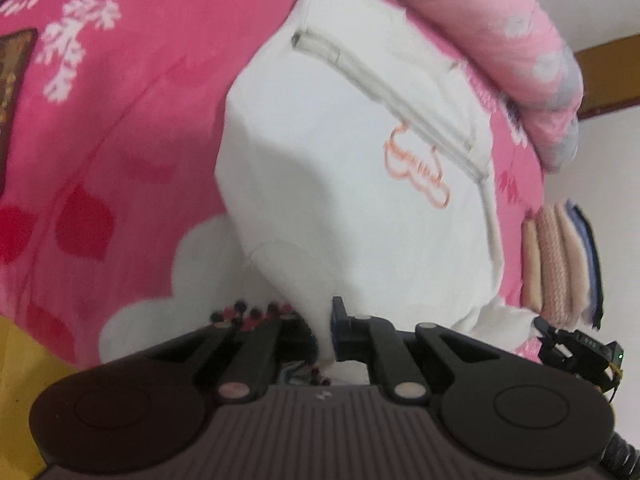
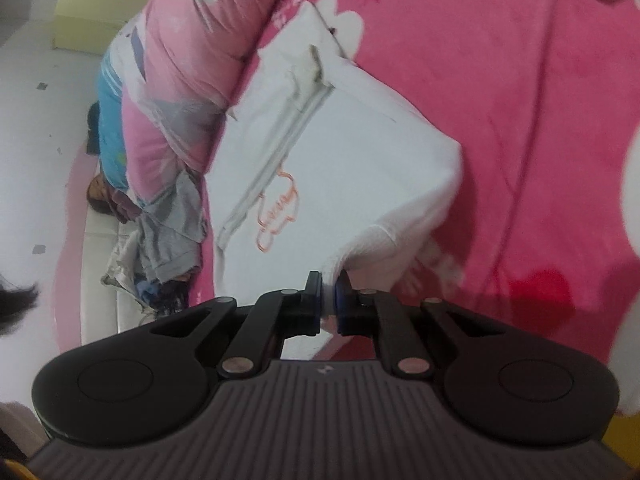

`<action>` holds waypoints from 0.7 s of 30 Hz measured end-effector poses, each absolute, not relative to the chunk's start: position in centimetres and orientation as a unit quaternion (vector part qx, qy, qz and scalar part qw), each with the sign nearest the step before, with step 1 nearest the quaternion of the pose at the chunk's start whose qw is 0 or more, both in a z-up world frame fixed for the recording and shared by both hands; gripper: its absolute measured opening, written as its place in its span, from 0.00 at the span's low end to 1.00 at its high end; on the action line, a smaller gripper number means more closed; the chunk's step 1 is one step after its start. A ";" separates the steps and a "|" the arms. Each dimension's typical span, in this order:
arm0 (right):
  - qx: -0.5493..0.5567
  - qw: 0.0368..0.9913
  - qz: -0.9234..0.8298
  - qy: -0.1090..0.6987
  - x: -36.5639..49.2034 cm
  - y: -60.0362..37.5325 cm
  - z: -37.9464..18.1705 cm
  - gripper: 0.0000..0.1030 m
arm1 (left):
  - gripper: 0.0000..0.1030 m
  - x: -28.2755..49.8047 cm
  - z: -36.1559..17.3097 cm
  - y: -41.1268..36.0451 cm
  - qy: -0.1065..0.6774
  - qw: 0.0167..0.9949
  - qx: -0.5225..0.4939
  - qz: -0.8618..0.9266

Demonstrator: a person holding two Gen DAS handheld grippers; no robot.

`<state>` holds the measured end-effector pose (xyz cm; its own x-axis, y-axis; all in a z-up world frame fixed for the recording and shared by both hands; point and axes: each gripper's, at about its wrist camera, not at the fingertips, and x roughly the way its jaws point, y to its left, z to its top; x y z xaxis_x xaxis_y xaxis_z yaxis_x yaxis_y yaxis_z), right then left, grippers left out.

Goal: Fold clothes
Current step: 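Fold the hem over toward the collar with both grippers and lower it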

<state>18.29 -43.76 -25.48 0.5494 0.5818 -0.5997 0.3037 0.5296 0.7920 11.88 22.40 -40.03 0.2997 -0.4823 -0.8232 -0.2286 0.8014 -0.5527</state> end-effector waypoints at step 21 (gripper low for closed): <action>0.490 0.757 0.176 0.394 30.1 -45.8 -23.6 0.05 | 0.06 19.6 -34.6 21.3 0.455 0.832 -0.316 -0.022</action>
<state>30.08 -45.85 -23.64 0.6271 0.6531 -0.4244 0.1193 0.4579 0.8810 19.62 21.33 -34.62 0.5854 -0.3249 -0.7428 -0.2501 0.7991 -0.5467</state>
